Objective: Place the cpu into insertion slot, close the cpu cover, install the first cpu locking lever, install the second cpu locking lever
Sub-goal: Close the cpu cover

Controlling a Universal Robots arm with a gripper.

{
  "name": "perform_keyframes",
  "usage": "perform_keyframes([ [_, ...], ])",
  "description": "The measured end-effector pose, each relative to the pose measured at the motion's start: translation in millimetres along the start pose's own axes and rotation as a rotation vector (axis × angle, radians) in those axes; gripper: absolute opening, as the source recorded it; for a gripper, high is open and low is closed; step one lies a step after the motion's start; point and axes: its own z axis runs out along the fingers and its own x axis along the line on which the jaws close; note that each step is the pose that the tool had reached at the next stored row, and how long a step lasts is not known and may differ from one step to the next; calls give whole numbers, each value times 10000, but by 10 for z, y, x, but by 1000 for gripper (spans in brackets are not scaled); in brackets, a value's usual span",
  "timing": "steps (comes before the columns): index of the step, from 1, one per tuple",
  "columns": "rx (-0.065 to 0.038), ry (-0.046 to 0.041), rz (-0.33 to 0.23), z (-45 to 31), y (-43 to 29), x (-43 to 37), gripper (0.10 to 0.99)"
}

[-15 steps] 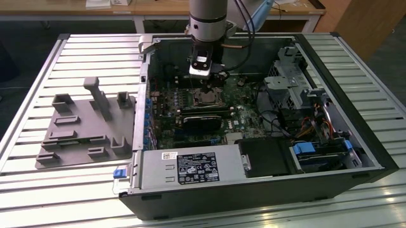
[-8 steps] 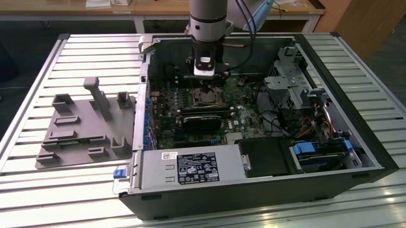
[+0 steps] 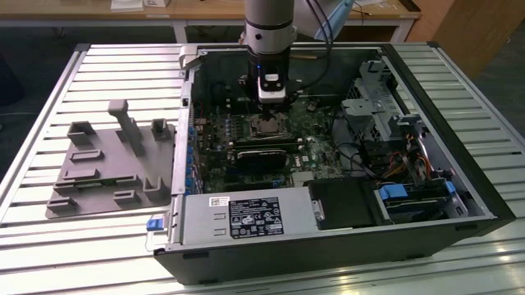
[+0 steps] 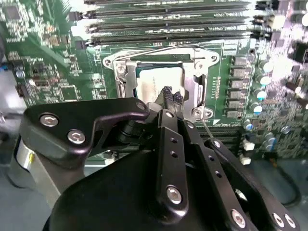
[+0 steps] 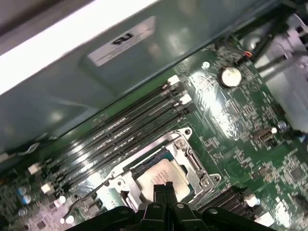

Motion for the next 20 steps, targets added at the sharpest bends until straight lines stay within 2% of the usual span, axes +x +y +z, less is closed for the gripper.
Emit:
perform_keyframes([
  [6,-1,-11,-1077,7,0,1,106],
  [20,-122,35,-3394,41,-2,4,106],
])
